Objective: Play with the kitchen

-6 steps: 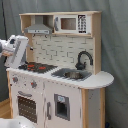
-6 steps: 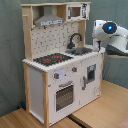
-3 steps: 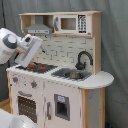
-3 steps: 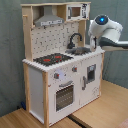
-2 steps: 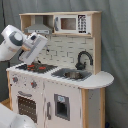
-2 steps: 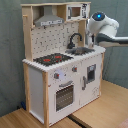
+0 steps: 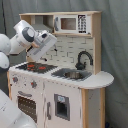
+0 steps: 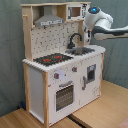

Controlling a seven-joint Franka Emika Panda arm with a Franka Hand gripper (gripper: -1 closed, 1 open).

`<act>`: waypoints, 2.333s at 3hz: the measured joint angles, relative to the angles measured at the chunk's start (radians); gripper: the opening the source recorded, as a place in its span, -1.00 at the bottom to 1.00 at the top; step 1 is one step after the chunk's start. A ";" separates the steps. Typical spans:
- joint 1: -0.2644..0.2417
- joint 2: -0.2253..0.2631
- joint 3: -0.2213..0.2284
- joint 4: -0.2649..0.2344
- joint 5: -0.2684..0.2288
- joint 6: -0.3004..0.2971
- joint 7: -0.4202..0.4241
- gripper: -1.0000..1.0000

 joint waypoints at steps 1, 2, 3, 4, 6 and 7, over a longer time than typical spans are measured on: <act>-0.009 0.106 -0.004 0.013 0.000 0.000 0.002 1.00; -0.016 0.209 -0.017 0.014 0.000 0.001 0.003 1.00; -0.019 0.311 -0.017 0.014 0.000 0.000 0.002 1.00; -0.027 0.409 -0.036 0.012 0.000 -0.021 -0.001 1.00; -0.025 0.553 -0.021 0.018 -0.009 0.008 0.006 1.00; -0.024 0.554 -0.020 0.018 -0.009 0.006 0.006 -1.00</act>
